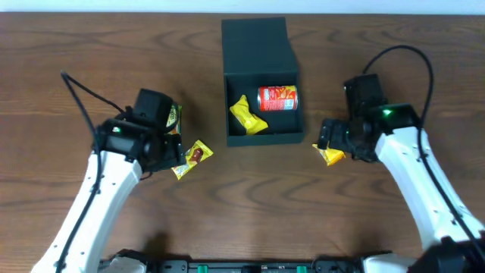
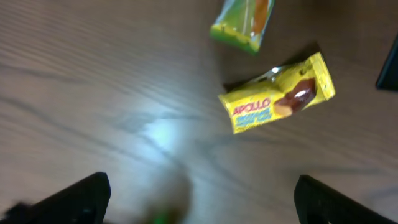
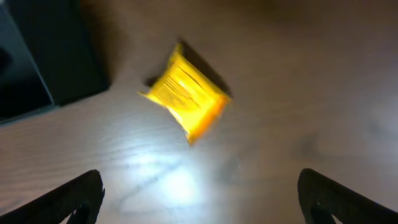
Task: Pack container
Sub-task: 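Move left gripper to Apollo packet and right gripper to small yellow candy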
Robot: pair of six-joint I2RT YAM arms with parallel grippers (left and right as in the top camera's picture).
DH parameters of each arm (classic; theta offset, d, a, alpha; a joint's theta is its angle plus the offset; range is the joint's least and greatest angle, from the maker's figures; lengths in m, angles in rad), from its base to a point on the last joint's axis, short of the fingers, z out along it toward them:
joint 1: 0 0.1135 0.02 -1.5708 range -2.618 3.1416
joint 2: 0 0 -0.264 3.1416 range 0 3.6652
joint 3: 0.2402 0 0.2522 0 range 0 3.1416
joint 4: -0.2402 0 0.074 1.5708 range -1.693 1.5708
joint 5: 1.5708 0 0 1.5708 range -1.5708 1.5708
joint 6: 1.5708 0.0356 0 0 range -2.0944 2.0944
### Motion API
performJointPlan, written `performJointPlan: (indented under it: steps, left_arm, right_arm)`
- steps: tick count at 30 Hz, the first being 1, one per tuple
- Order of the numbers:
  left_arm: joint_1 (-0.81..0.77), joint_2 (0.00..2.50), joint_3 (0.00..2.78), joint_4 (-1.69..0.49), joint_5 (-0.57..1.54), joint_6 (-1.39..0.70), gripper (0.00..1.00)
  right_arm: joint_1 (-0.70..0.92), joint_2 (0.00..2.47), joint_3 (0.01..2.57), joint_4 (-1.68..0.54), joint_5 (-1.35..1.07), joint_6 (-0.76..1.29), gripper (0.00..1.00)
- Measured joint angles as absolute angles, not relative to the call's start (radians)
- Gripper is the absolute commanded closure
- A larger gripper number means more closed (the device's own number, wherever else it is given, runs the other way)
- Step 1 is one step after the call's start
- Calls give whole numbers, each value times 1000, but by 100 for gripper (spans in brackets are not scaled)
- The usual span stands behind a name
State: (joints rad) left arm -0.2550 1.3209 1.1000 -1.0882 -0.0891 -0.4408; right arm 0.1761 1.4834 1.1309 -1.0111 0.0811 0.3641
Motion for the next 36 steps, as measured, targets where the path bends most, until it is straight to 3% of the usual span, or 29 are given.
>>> performJointPlan:
  steps: [7,20,23,26,36]
  left_arm:
    - [-253,1373,1062,-1021,-58,-492,5]
    - [-252,1374,1062,-1020,-52,-499,4]
    - [-252,1374,1062,-1021,-52,-499,5]
    - [-252,1374,1062,-1020,-52,-499,5]
    - [-252,1374,1062,-1019,-52,-501,5]
  right_arm:
    - [189,1621,1085,-973,77,96,1]
    - [189,1842,1084,-831,76,-16,3]
    - [189,1842,1084,-812,88,-26,11]
    - [186,1842,1084,-786,99,-33,29]
    - [162,1842,1084,-799,117,-25,39]
